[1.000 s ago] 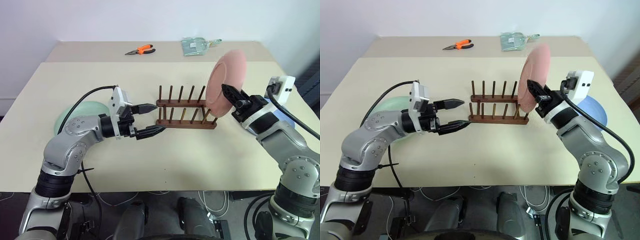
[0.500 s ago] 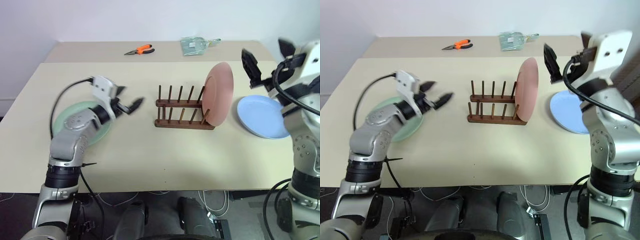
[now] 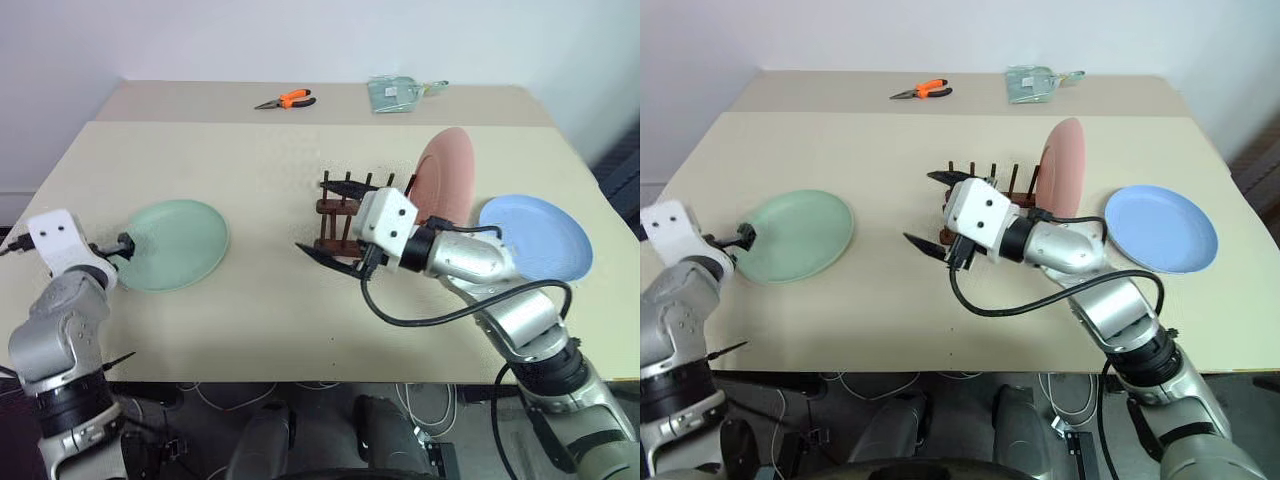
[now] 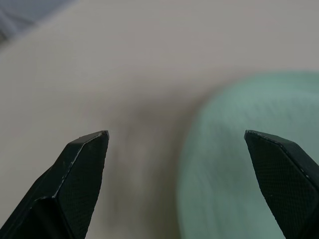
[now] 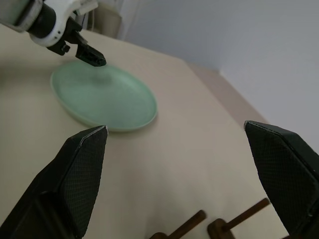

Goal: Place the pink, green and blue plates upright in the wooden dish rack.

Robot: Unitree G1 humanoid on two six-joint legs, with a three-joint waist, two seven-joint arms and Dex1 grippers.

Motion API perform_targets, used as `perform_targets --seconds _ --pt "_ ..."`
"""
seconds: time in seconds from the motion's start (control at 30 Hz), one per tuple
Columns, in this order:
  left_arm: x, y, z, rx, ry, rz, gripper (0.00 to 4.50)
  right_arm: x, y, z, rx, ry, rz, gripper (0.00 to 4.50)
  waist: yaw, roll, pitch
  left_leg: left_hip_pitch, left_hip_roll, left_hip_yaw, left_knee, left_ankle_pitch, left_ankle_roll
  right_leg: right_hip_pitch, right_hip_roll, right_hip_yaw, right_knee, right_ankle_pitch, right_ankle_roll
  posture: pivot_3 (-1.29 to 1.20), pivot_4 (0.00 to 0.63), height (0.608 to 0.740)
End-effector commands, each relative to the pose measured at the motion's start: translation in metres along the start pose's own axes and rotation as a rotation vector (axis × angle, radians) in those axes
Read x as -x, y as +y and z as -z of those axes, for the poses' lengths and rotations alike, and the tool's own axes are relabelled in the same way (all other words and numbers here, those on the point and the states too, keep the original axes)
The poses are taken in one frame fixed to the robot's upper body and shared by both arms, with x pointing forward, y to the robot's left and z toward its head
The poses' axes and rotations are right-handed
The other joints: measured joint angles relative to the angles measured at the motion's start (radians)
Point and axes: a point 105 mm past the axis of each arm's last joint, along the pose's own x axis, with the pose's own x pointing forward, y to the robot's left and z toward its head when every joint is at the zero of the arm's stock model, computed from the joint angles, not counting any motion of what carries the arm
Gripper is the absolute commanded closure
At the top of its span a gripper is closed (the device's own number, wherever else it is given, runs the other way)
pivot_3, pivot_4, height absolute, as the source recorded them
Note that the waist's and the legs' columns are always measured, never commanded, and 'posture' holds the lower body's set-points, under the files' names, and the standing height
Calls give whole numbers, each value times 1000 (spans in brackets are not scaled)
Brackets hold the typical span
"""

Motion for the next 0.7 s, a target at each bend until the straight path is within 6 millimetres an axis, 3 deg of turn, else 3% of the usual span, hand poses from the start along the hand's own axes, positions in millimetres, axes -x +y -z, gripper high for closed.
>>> perform_targets --seconds 0.03,0.13,0.27,0.33,0.47,0.6,0.7 --pt "14 -4 8 90 46 47 257 -1 -4 -7 45 -41 11 8 -4 0 0 0 0 0 0 0 0 0 0 0 0 0 0 0 150 740" --pt "13 -1 23 180 109 10 1305 -2 -7 -6 65 -45 27 0 -6 0 0 1 0 0 -1 0 0 0 1 0 0 0 0 0 150 740" --pt "8 5 27 259 133 -56 3449 -1 -9 -4 63 -38 34 0 -5 0 0 1 0 0 -1 0 0 0 1 0 0 0 0 0 150 740" --pt "2 -2 22 249 118 -25 4482 2 -9 1 40 -14 32 0 -2 0 0 1 0 0 -1 0 0 0 1 0 0 0 0 0 150 740" --pt "4 -54 -23 35 -108 202 4482 3 -12 2 88 6 58 0 1 0 -1 1 0 0 0 0 -1 1 1 0 0 0 0 0 150 740" --pt "31 -110 -77 -34 -385 456 4482 -6 -7 0 248 9 47 0 11 -1 -1 0 0 1 0 0 -1 0 0 0 -1 0 -1 0 150 740" --pt "52 -142 -104 -102 -506 596 4482 -23 -12 0 406 18 48 0 3 -1 0 0 0 2 -1 0 -1 -1 1 0 -1 0 -1 0 150 740"
